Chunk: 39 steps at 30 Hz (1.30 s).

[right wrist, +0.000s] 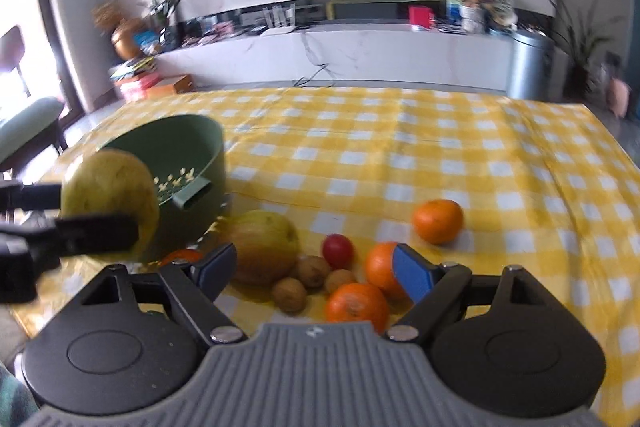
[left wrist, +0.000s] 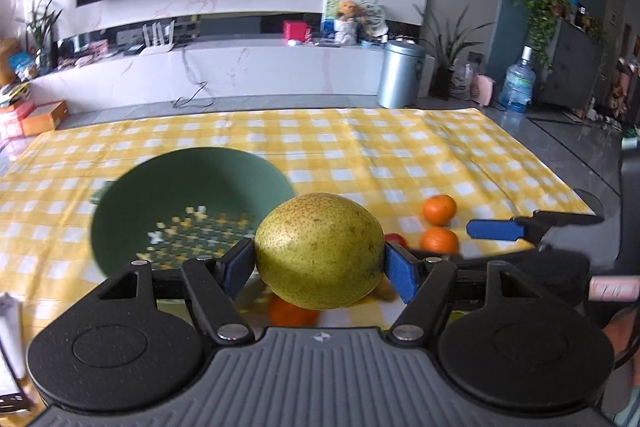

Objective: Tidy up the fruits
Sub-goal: 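Carry the pomelo into the green colander with the left gripper while the right gripper grasps the brown pear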

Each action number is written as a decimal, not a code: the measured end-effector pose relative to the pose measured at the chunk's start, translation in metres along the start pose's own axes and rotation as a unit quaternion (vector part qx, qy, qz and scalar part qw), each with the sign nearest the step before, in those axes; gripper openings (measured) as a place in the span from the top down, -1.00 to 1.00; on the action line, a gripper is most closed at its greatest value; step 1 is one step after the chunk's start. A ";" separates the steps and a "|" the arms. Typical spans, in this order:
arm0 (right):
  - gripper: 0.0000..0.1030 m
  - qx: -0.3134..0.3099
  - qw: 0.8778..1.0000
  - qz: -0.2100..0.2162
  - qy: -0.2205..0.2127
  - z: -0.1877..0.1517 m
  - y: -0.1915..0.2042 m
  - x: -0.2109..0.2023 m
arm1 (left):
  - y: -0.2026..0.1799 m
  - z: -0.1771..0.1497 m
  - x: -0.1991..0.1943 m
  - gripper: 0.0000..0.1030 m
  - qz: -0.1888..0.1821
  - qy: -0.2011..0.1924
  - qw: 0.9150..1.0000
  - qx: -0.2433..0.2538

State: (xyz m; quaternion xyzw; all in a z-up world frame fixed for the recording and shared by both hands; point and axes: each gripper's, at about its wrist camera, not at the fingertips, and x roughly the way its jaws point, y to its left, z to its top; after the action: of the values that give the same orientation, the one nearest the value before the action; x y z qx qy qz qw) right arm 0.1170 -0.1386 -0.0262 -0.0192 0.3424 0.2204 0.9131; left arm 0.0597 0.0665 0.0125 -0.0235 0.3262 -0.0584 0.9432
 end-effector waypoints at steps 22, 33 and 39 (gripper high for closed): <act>-0.38 -0.067 0.994 0.019 0.087 0.010 0.043 0.094 | 0.100 0.008 0.061 -0.56 0.063 0.054 0.994 -0.076; -0.33 -0.077 0.994 0.011 0.072 0.006 0.046 0.092 | 0.093 -0.002 0.080 -0.56 0.082 0.071 0.994 -0.031; -0.33 -0.056 0.997 0.012 0.057 0.008 0.040 0.084 | 0.086 -0.004 0.087 -0.56 0.097 0.075 0.992 -0.004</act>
State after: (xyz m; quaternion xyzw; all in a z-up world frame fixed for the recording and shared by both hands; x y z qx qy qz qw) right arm 0.1616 -0.0683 -0.0684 -0.0787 0.3811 0.2482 0.8871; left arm 0.1335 0.1411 -0.0506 0.0093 0.3971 0.0334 0.9171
